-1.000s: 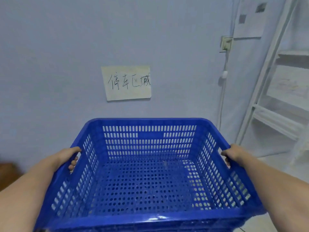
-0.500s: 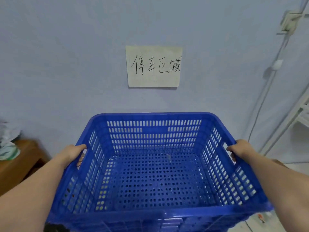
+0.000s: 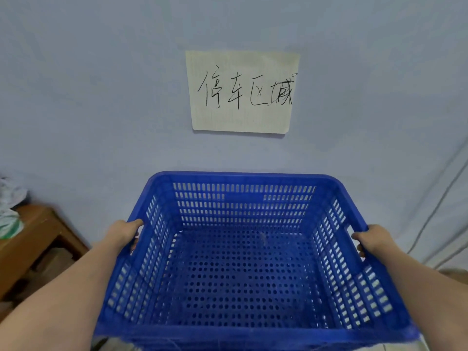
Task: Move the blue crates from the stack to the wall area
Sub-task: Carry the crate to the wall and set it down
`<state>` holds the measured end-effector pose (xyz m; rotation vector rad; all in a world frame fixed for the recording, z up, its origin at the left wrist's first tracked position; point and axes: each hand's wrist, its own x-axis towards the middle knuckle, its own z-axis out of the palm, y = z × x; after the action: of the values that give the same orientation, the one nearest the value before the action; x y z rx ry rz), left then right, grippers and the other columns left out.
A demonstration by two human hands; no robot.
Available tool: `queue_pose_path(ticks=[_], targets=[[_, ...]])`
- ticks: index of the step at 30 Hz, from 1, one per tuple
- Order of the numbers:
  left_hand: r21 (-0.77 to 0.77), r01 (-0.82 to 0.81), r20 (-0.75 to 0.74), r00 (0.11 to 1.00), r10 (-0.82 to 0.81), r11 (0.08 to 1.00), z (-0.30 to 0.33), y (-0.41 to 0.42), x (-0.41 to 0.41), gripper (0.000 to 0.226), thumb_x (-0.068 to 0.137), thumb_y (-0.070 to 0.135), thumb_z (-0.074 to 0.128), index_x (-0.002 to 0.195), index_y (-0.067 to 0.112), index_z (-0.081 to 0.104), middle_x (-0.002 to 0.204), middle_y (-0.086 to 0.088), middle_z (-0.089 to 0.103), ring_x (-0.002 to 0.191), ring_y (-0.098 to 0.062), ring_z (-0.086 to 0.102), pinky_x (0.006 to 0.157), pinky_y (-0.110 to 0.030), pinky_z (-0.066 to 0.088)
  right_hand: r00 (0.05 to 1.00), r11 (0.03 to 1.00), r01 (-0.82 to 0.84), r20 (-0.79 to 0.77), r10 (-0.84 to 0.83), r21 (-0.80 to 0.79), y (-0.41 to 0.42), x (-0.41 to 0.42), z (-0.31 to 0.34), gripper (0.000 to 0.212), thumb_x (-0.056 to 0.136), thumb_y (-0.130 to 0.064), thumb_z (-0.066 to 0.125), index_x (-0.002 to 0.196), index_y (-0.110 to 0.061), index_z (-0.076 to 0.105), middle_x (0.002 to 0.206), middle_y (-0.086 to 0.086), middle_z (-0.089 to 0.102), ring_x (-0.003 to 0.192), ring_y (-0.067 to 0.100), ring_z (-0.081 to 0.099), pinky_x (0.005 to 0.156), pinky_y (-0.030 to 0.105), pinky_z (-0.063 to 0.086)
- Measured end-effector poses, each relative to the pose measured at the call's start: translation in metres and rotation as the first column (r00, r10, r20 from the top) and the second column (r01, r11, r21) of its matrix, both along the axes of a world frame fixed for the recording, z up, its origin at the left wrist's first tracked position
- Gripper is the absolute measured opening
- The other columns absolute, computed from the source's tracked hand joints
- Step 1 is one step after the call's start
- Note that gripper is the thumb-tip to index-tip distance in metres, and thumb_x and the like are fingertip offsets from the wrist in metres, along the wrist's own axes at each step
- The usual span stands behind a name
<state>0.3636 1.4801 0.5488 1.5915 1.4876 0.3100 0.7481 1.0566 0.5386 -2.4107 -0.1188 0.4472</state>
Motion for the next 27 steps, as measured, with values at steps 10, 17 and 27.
queue_pose_path(ticks=[10,17,27], targets=[[-0.111,0.075,0.023,0.997,-0.073,0.991,-0.036,0.031,0.025,0.029,0.09,0.017,0.061,0.098,-0.008,0.049,0.071,-0.023,0.056,0.051,-0.027,0.049,0.05,-0.033,0.042,0.999,0.997,-0.007,-0.04,0.004,-0.075,0.025,0.021,-0.027,0.011,0.083,-0.01,0.055,0.076,-0.002,0.058,0.04,0.008,0.063,0.055,0.03,0.063,0.059,0.031,0.047],[-0.031,0.137,-0.025,0.99,-0.138,0.99,-0.049,0.041,0.029,0.016,0.097,0.011,0.048,0.096,-0.004,0.046,0.063,-0.018,0.052,0.032,-0.024,0.044,0.041,-0.029,0.043,0.999,0.996,0.015,-0.04,-0.019,-0.083,0.026,0.026,-0.039,0.016,0.082,-0.005,0.055,0.067,-0.001,0.055,0.037,0.008,0.056,0.047,0.028,0.055,0.055,0.032,0.045],[-0.071,0.153,-0.013,0.988,-0.155,0.986,-0.052,0.038,0.026,0.017,0.099,0.008,0.043,0.107,-0.007,0.042,0.053,-0.013,0.043,0.039,-0.023,0.041,0.041,-0.032,0.043,0.988,0.994,0.01,-0.15,-0.026,-0.105,0.018,0.032,-0.044,0.014,0.084,-0.003,0.057,0.08,0.01,0.055,0.031,0.007,0.052,0.039,0.025,0.05,0.054,0.032,0.046]])
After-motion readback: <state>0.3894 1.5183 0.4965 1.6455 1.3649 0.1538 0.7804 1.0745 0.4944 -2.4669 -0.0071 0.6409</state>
